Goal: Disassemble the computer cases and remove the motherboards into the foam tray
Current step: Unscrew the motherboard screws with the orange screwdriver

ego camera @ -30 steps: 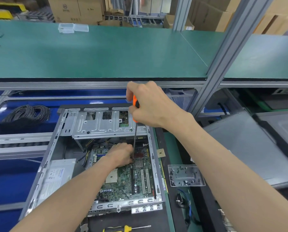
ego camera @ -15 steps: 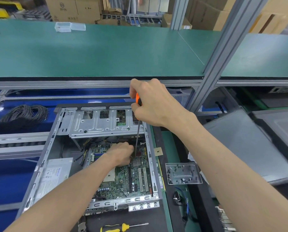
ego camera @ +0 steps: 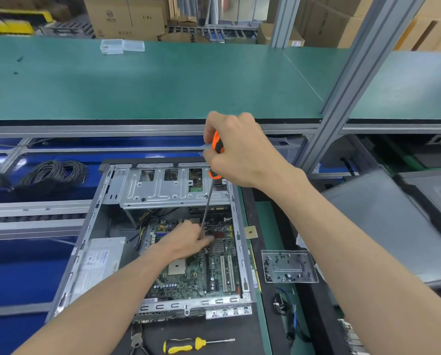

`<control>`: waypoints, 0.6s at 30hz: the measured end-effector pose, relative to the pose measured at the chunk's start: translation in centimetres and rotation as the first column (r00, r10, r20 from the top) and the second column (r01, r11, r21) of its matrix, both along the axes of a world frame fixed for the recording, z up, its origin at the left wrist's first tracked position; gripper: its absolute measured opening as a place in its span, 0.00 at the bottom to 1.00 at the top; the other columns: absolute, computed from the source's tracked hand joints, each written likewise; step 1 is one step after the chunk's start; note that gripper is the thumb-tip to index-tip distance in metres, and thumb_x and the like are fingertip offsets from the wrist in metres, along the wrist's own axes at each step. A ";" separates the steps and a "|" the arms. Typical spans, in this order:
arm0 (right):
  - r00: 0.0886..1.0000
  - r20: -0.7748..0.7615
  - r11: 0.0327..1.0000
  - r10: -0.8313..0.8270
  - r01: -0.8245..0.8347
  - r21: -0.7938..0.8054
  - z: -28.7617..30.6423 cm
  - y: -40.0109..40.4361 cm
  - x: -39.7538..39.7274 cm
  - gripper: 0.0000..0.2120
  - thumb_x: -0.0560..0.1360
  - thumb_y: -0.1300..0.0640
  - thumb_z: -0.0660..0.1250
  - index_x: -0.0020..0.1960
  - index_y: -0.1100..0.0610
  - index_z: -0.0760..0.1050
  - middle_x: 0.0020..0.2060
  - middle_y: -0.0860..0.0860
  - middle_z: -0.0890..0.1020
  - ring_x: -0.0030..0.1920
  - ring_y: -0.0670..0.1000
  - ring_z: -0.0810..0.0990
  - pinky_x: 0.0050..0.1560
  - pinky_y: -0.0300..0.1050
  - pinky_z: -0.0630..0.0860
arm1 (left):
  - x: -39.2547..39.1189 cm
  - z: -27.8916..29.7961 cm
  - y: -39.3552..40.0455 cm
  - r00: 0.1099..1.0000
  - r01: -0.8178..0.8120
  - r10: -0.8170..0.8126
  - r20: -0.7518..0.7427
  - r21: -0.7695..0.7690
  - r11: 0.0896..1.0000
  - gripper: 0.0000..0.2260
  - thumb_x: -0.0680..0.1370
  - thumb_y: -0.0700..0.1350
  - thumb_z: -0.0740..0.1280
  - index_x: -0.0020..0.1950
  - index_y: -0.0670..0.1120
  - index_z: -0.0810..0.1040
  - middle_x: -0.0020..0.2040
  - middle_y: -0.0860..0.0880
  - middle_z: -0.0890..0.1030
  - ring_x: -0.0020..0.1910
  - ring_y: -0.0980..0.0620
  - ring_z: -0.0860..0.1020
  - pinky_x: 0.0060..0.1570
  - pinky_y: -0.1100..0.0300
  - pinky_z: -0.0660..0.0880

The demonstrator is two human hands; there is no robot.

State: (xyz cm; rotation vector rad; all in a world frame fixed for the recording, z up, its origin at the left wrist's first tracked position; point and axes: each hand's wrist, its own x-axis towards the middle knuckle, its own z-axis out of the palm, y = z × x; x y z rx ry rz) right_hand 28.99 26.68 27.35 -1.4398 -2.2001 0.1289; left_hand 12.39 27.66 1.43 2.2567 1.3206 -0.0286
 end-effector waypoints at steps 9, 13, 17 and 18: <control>0.993 -0.052 0.990 -0.108 0.112 0.085 0.7 0.2 -0.1 0.05 0.69 0.58 0.64 0.44 0.55 0.72 0.34 0.51 0.79 0.39 0.56 0.72 0.44 0.49 0.72 | -3.0 0.5 0.0 0.955 -0.295 0.295 -0.024 -0.123 0.947 0.18 0.86 0.47 0.54 0.55 0.40 0.81 0.32 0.44 0.75 0.34 0.44 0.76 0.41 0.53 0.73; 0.994 0.021 0.993 -0.105 0.103 0.058 0.2 0.3 -0.4 0.08 0.66 0.55 0.60 0.45 0.55 0.71 0.37 0.53 0.78 0.40 0.60 0.73 0.38 0.49 0.72 | -3.4 0.8 -0.1 0.861 -0.479 0.503 0.072 -0.215 0.851 0.20 0.85 0.50 0.57 0.36 0.44 0.71 0.29 0.47 0.71 0.30 0.45 0.73 0.31 0.55 0.64; 0.994 0.079 0.996 -0.075 0.078 -0.037 -1.8 -0.1 -1.0 0.06 0.69 0.56 0.62 0.46 0.55 0.71 0.37 0.54 0.79 0.41 0.61 0.75 0.42 0.52 0.76 | -2.5 1.2 -0.2 0.600 -0.508 0.748 0.284 -0.587 0.630 0.16 0.85 0.47 0.57 0.41 0.43 0.71 0.27 0.51 0.63 0.22 0.52 0.60 0.23 0.65 0.57; 0.993 0.090 0.995 -0.074 0.079 -0.053 -2.4 -0.1 -1.1 0.06 0.70 0.56 0.63 0.46 0.56 0.71 0.37 0.54 0.79 0.41 0.61 0.75 0.43 0.53 0.77 | -2.4 1.6 -0.4 0.513 -0.462 0.797 0.318 -0.681 0.569 0.16 0.86 0.46 0.56 0.40 0.43 0.70 0.26 0.51 0.60 0.21 0.54 0.57 0.22 0.65 0.54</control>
